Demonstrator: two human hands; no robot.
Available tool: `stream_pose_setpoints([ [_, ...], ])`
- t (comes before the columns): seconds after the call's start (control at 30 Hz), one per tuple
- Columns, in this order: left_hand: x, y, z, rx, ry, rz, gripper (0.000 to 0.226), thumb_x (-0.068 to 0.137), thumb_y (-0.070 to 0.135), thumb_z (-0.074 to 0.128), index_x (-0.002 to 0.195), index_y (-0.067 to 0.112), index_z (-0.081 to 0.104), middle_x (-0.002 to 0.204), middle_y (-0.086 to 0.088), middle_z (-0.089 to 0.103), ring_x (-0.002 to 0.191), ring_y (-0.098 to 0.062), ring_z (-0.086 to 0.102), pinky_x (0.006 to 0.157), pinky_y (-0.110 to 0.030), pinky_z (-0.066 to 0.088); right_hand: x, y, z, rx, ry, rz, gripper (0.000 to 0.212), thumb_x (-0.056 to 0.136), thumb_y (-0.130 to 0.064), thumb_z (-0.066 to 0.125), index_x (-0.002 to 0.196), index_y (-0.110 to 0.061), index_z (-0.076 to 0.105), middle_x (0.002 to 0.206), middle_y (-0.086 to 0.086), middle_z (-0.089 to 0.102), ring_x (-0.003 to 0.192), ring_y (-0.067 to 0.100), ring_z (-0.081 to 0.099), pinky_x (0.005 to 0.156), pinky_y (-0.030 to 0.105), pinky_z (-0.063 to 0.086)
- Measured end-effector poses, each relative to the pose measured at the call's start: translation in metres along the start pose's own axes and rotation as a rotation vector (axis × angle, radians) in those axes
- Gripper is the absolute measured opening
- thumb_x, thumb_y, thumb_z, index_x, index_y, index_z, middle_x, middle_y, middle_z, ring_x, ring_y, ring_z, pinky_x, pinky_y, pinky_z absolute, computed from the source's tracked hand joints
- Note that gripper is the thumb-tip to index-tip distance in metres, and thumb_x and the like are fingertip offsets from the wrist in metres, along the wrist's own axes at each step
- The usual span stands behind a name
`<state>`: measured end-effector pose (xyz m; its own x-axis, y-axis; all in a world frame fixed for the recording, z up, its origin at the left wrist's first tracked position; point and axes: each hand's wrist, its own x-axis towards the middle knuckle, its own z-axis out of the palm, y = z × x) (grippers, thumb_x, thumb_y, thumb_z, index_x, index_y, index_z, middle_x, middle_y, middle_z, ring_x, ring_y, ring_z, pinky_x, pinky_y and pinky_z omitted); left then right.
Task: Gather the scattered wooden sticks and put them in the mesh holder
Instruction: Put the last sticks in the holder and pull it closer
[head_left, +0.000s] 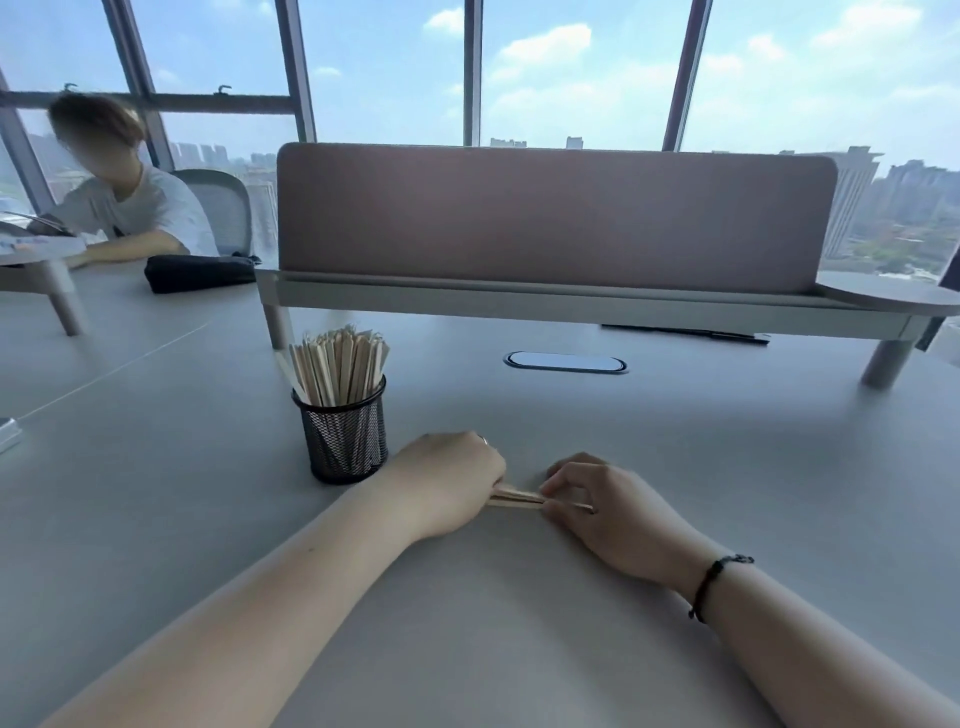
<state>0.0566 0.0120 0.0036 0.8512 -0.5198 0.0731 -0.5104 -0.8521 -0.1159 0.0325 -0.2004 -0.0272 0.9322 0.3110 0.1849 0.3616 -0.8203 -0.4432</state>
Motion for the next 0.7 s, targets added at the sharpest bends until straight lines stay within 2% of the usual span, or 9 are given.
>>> stream_pose_setpoints([
  [0.13,0.002,0.004,0.003,0.024,0.025,0.024,0.027,0.094,0.017,0.046,0.11,0.021,0.067,0.111,-0.007,0.064,0.101,-0.033,0.064,0.084,-0.039,0.052,0.003,-0.002,0.0,-0.017,0.019,0.004,0.012,0.091,-0.036,0.063,0.098,-0.03,0.07,0.115,-0.012,0.061,0.108,0.014,0.059,0.094,0.031,0.045],
  [0.23,0.002,0.006,0.006,0.066,0.021,0.053,0.026,0.095,0.011,0.043,0.109,0.015,0.064,0.111,-0.009,0.063,0.099,-0.035,0.064,0.081,-0.041,0.052,0.004,-0.005,0.0,-0.083,0.016,0.006,0.015,0.093,-0.037,0.06,0.102,-0.029,0.069,0.117,-0.008,0.059,0.115,0.016,0.053,0.095,0.031,0.043],
  [0.33,0.002,0.009,0.005,0.063,0.031,0.068,0.029,0.094,0.011,0.044,0.113,0.015,0.065,0.114,-0.008,0.063,0.102,-0.034,0.064,0.082,-0.04,0.052,0.004,-0.008,-0.001,-0.153,0.019,0.016,0.018,0.095,-0.039,0.056,0.106,-0.03,0.067,0.118,-0.008,0.057,0.118,0.016,0.049,0.096,0.031,0.041],
  [0.57,-0.008,0.006,0.004,-0.173,0.035,0.075,0.028,0.095,0.023,0.046,0.115,0.023,0.066,0.119,0.001,0.063,0.113,-0.025,0.059,0.091,-0.037,0.049,0.003,-0.013,-0.003,-0.234,-0.014,0.042,0.015,0.096,-0.04,0.052,0.104,-0.03,0.061,0.111,-0.005,0.06,0.113,0.019,0.053,0.092,0.032,0.039],
  [0.7,-0.009,0.006,0.005,-0.247,0.066,0.039,0.037,0.097,0.022,0.05,0.133,0.028,0.059,0.132,0.002,0.061,0.122,-0.024,0.056,0.098,-0.037,0.047,0.0,-0.016,-0.005,-0.233,-0.021,0.027,0.016,0.097,-0.036,0.05,0.106,-0.027,0.06,0.108,-0.004,0.061,0.104,0.021,0.058,0.083,0.031,0.039],
])
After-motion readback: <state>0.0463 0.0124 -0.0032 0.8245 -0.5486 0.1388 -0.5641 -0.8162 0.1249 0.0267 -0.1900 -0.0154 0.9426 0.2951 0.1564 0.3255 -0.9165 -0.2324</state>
